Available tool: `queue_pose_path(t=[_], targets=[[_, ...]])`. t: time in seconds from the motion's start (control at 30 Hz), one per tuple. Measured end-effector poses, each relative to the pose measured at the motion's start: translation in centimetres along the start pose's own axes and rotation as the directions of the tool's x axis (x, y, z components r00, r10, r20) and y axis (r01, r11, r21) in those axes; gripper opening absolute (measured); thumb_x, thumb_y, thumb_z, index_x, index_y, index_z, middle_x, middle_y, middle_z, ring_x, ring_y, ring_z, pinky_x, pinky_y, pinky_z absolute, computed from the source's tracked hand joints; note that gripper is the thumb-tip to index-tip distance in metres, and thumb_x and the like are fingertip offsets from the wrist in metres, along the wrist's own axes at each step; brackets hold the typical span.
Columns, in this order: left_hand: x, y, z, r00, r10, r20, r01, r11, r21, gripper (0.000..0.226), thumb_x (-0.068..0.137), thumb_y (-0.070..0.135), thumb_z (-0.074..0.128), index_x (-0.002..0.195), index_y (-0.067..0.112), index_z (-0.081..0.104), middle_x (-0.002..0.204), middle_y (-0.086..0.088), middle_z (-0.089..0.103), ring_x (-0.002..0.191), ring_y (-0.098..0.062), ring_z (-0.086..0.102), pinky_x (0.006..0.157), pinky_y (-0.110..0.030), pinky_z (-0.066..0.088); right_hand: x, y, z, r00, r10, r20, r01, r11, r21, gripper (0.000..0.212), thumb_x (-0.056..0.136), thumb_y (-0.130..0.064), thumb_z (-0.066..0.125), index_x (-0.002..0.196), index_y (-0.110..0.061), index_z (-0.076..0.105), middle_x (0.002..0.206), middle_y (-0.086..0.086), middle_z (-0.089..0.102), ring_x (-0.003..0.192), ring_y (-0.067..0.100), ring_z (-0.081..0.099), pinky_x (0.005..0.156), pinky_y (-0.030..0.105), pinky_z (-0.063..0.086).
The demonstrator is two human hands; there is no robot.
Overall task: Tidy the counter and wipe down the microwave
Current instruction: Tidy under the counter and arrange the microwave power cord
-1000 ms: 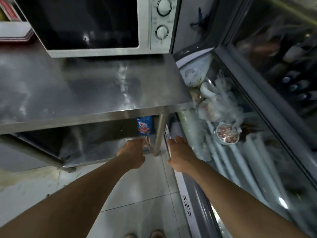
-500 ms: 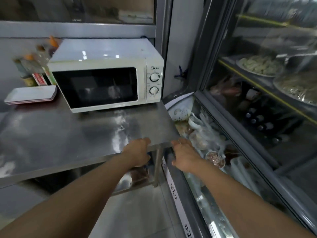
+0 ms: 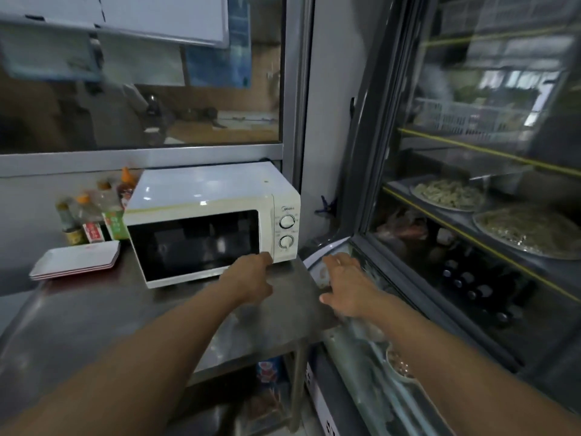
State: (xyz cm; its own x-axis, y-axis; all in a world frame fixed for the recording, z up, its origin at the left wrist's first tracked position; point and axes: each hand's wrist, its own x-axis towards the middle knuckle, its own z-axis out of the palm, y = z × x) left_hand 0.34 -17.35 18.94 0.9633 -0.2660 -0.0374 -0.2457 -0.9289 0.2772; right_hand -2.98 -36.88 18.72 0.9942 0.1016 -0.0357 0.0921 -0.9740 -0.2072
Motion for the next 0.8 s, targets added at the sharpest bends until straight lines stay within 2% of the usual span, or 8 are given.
queue_pose_path(t=[0.17, 0.4, 0.6, 0.8], targets=[[3.0, 0.8, -2.9, 0.999, 0.028, -0.029, -0.028, 1.0, 0.0, 0.064, 0.08, 0.024, 0.065, 0.137, 0.016, 0.038, 0.135, -0.008, 0.05, 0.124, -0.026, 0.048, 0.1, -0.037, 0.044, 2.8, 0.4, -2.2, 0.999, -0.001, -0.04, 0.002, 1.0, 0.021, 0.071, 0.085, -0.029, 0.063, 0.142, -0.01, 0.026, 0.147, 0.013, 0.024, 0.136, 0.033, 0.022, 0.111, 0.041, 0.029], [9.9, 2.4, -5.2, 0.996, 0.013, -0.083, -0.012, 1.0, 0.015, 0.061, 0.083, 0.025, 0.064, 0.137, 0.019, 0.037, 0.135, -0.006, 0.049, 0.124, -0.024, 0.046, 0.1, -0.038, 0.042, 9.5, 3.4, -5.0, 0.999, -0.015, -0.037, 0.018, 0.998, 0.064, 0.068, 0.086, -0.027, 0.063, 0.141, -0.01, 0.027, 0.146, 0.013, 0.021, 0.134, 0.032, 0.021, 0.11, 0.037, 0.029], [16.9, 3.4, -6.9, 0.993, -0.038, -0.11, 0.041, 0.999, 0.023, 0.061, 0.086, 0.027, 0.064, 0.139, 0.019, 0.035, 0.139, -0.006, 0.046, 0.127, -0.024, 0.044, 0.102, -0.036, 0.04, 16.7, 7.2, -7.1, 0.999, -0.041, -0.022, 0.042, 0.997, 0.063, 0.073, 0.088, -0.03, 0.061, 0.145, -0.015, 0.019, 0.15, 0.011, 0.015, 0.137, 0.032, 0.017, 0.111, 0.043, 0.029], [22.2, 3.5, -7.8, 0.99, -0.079, -0.12, 0.08, 0.997, 0.0, 0.061, 0.086, 0.028, 0.064, 0.139, 0.019, 0.035, 0.138, -0.006, 0.047, 0.124, -0.024, 0.046, 0.101, -0.037, 0.041, 23.1, 9.0, -7.1, 0.998, -0.064, -0.01, 0.064, 0.997, 0.03, 0.069, 0.088, -0.033, 0.061, 0.143, -0.014, 0.023, 0.145, 0.011, 0.022, 0.133, 0.03, 0.024, 0.108, 0.042, 0.033]])
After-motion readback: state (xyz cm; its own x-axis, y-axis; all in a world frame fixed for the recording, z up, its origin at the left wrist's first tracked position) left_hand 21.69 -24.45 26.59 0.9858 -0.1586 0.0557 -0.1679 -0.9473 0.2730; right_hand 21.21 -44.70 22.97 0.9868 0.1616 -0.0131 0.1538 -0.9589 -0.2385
